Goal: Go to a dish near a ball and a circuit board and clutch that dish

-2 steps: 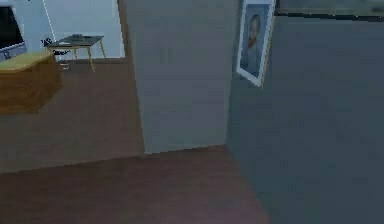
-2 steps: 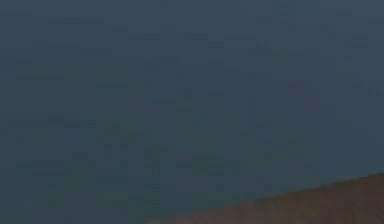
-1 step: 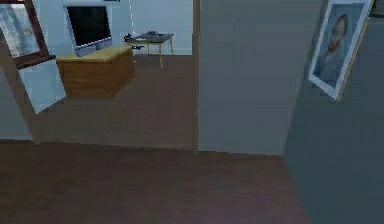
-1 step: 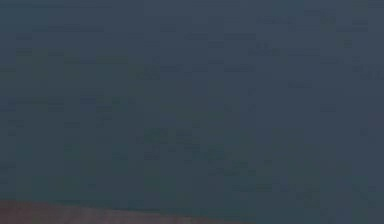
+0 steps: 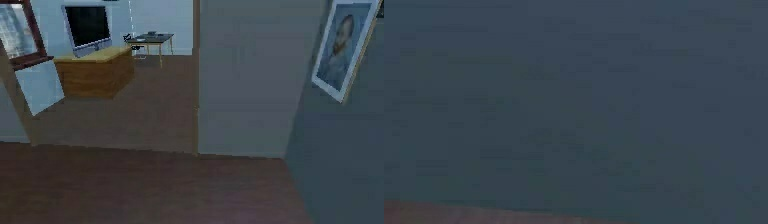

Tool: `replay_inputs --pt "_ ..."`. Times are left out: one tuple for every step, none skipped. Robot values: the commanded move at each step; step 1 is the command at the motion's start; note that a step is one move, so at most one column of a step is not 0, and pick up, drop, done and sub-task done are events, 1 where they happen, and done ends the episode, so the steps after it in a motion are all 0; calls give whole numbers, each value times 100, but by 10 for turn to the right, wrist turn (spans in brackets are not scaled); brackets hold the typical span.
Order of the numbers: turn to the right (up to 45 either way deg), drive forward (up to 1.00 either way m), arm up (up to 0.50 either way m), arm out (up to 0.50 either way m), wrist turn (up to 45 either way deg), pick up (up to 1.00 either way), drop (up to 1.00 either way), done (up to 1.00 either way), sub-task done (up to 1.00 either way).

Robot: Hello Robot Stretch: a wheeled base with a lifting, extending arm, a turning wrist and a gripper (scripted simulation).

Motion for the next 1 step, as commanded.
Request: replay_inputs --pt "-120 0 0 0 0 0 0 0 0"
